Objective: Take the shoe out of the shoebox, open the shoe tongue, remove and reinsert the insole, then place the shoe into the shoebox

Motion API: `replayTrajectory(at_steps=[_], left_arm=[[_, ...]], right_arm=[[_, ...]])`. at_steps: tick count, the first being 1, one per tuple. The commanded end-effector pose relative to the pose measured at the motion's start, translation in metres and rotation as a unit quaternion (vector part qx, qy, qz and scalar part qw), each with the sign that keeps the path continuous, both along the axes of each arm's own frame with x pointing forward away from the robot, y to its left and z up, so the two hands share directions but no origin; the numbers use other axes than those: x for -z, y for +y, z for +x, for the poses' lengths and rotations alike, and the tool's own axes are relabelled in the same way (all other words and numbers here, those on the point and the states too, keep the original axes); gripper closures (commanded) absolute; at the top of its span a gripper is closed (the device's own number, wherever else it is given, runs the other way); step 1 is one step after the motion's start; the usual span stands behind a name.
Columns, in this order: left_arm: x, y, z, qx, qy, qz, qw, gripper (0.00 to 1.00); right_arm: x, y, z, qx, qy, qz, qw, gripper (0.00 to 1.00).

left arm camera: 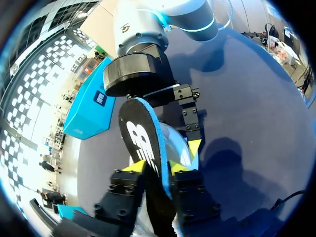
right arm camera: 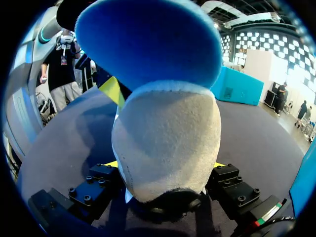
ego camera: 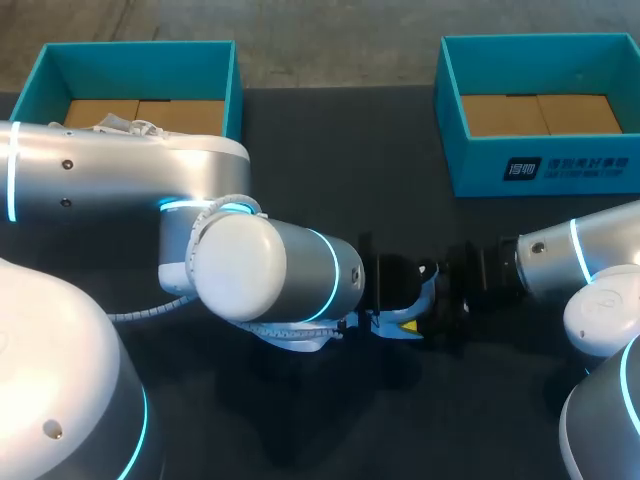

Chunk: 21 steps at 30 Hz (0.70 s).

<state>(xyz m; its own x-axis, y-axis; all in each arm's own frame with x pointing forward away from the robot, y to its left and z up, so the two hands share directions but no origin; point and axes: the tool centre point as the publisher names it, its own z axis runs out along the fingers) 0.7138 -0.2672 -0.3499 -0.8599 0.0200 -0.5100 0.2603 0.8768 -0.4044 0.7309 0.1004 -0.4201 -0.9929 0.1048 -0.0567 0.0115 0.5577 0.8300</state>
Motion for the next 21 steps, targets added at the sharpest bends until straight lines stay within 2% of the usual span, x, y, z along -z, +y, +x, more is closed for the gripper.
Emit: replayTrajectory(at_steps=[1,2,9,21], left_arm=[[0.004,-0.003,0.001,0.002,0.001,-0.001,1.0,0.9],[0.004,-0.003,0.001,0.003,0.002,-0.001,1.0,1.0],[0.0,-0.002,-0.002,0.006,0.007,-0.004,1.0,1.0],[-0.028,-0.002,-0.009,0.014,0.019,-0.024,0.999,1.0]], right_arm=[[0.001,0.002,0.001,0.001,0.0,-0.003,1.0,1.0],[0.001,0.002,0.001,0.001,0.0,-0.003,1.0,1.0],[0.001,0.002,0.001,0.001,0.0,-0.003,1.0,1.0],[0.001,0.002,0.001,0.001,0.0,-0.003,1.0,1.0]])
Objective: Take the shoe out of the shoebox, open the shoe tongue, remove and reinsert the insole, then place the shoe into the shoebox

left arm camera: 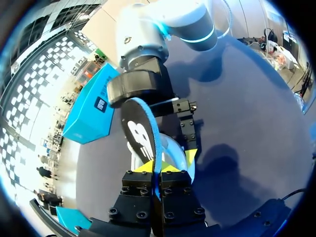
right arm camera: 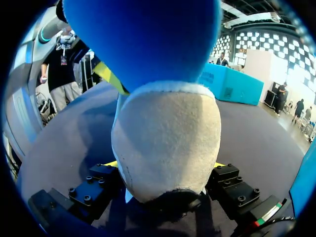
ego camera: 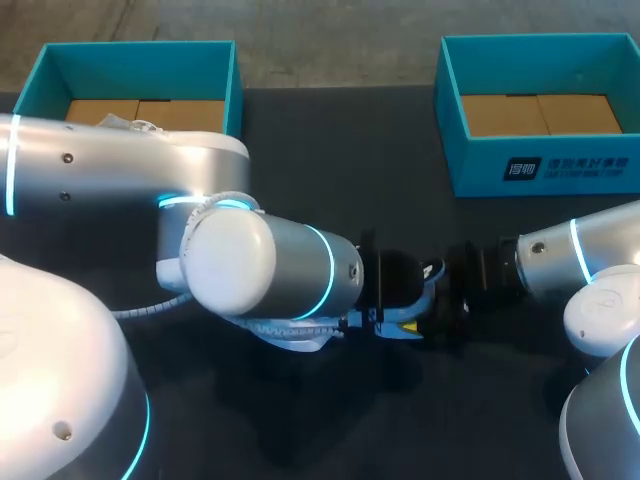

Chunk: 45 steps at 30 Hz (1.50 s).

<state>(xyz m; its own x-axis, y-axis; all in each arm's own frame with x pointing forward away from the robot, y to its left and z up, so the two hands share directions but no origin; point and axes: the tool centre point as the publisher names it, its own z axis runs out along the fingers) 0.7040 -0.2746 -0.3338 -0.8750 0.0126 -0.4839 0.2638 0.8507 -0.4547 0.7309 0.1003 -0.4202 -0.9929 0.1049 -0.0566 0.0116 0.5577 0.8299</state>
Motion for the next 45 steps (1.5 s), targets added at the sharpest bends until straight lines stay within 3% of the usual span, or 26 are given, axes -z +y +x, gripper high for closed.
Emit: replayTrajectory(at_steps=[1,16,27,33,45], left_arm=[[-0.015,0.004,0.001,0.006,0.014,-0.001,1.0,1.0],[-0.058,-0.001,0.01,0.043,0.1,-0.064,0.992,1.0],[-0.059,-0.009,0.013,0.073,0.144,-0.04,0.986,1.0],[-0.064,-0.01,0.024,0.11,0.214,-0.042,0.97,1.0],[-0.086,-0.011,0.032,0.17,0.291,-0.045,0.941,1.0]], right_arm=[[0.001,0.003,0.001,0.001,0.0,-0.003,1.0,1.0],[0.001,0.003,0.001,0.001,0.0,-0.003,1.0,1.0],[0.001,0.003,0.001,0.001,0.0,-0.003,1.0,1.0],[0.001,0.003,0.001,0.001,0.0,-0.003,1.0,1.0],[0.001,0.003,0.001,0.001,0.0,-0.003,1.0,1.0]])
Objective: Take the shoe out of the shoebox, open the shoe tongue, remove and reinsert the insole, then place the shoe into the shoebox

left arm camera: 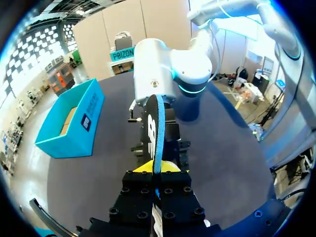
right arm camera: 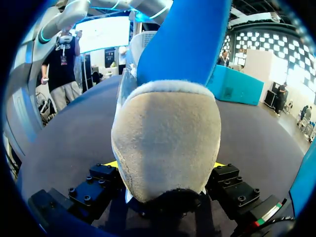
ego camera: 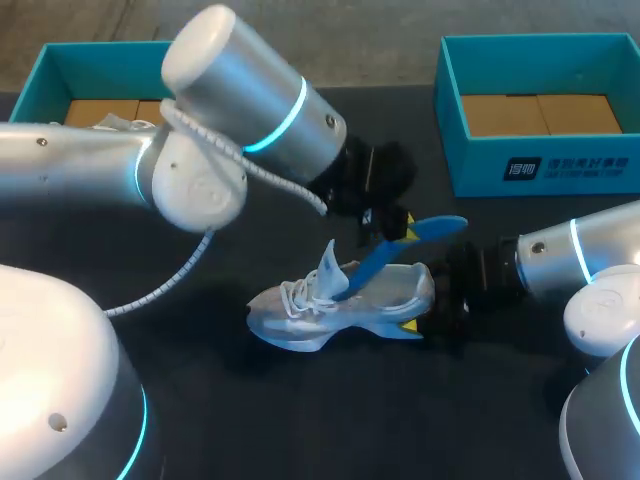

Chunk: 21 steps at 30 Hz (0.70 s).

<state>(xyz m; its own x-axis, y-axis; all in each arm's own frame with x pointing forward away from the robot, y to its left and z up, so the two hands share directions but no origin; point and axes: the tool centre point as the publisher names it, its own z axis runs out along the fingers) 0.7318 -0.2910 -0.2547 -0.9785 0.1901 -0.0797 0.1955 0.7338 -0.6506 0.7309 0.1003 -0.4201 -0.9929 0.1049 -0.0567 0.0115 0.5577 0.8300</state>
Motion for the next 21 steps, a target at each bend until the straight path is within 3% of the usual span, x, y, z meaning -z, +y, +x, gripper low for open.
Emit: replayTrajectory(at_steps=[1,21], left_arm=[[-0.01,0.005,0.005,0.077,0.078,-0.003,0.994,1.0],[-0.071,0.012,-0.009,0.165,0.094,-0.1,0.977,1.0]], right_arm=[[0.001,0.003,0.001,0.001,0.0,-0.003,1.0,1.0],[0.001,0.003,0.001,0.001,0.0,-0.003,1.0,1.0]])
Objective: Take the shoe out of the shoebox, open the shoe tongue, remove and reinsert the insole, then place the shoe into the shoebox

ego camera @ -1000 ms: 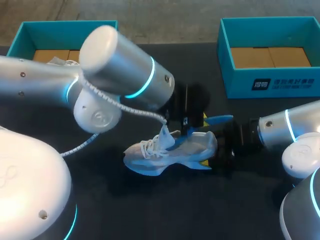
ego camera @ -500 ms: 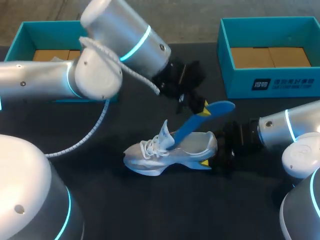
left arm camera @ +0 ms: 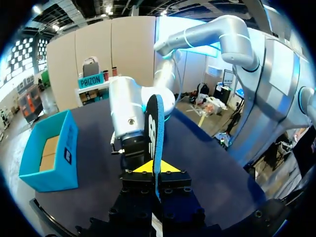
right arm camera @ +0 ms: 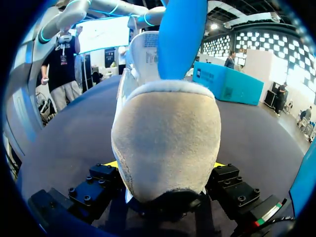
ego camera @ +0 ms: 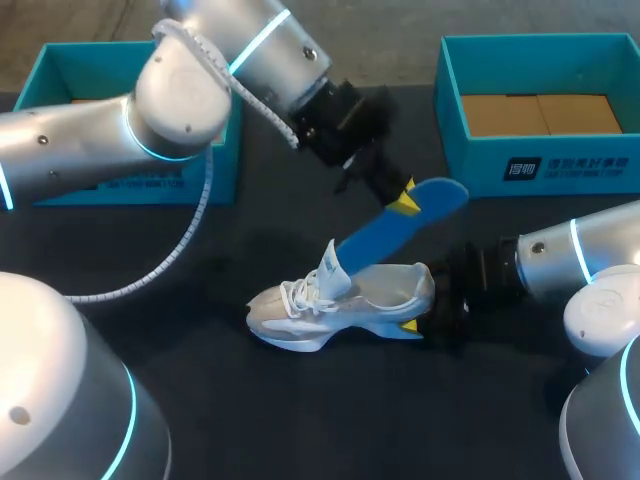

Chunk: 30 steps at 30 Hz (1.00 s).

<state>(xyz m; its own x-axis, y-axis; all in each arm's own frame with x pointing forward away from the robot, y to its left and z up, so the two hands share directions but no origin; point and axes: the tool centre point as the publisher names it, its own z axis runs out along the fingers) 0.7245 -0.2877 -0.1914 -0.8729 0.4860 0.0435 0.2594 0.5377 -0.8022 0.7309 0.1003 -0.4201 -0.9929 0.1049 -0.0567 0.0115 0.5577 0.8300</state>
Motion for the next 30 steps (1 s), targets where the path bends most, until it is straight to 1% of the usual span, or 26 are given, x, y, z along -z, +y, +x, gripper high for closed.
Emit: replayTrajectory(at_steps=[1,7,8,17,21,30], left_arm=[[-0.012,0.008,-0.002,0.01,0.001,-0.023,1.0,1.0],[-0.034,0.008,-0.007,0.034,0.0,-0.048,0.998,1.0],[-0.039,0.008,-0.008,0.039,0.0,-0.059,0.997,1.0],[-0.071,0.012,-0.017,0.054,-0.017,-0.09,0.994,1.0],[-0.079,0.011,-0.018,0.055,-0.024,-0.092,0.994,1.0],[-0.079,0.011,-0.018,0.055,-0.024,-0.092,0.994,1.0]], right_arm=[[0.001,0.002,0.001,0.001,0.0,-0.003,1.0,1.0],[0.001,0.002,0.001,0.001,0.0,-0.003,1.0,1.0],[0.001,0.002,0.001,0.001,0.0,-0.003,1.0,1.0],[0.001,0.002,0.001,0.001,0.0,-0.003,1.0,1.0],[0.001,0.002,0.001,0.001,0.0,-0.003,1.0,1.0],[0.001,0.002,0.001,0.001,0.0,-0.003,1.0,1.0]])
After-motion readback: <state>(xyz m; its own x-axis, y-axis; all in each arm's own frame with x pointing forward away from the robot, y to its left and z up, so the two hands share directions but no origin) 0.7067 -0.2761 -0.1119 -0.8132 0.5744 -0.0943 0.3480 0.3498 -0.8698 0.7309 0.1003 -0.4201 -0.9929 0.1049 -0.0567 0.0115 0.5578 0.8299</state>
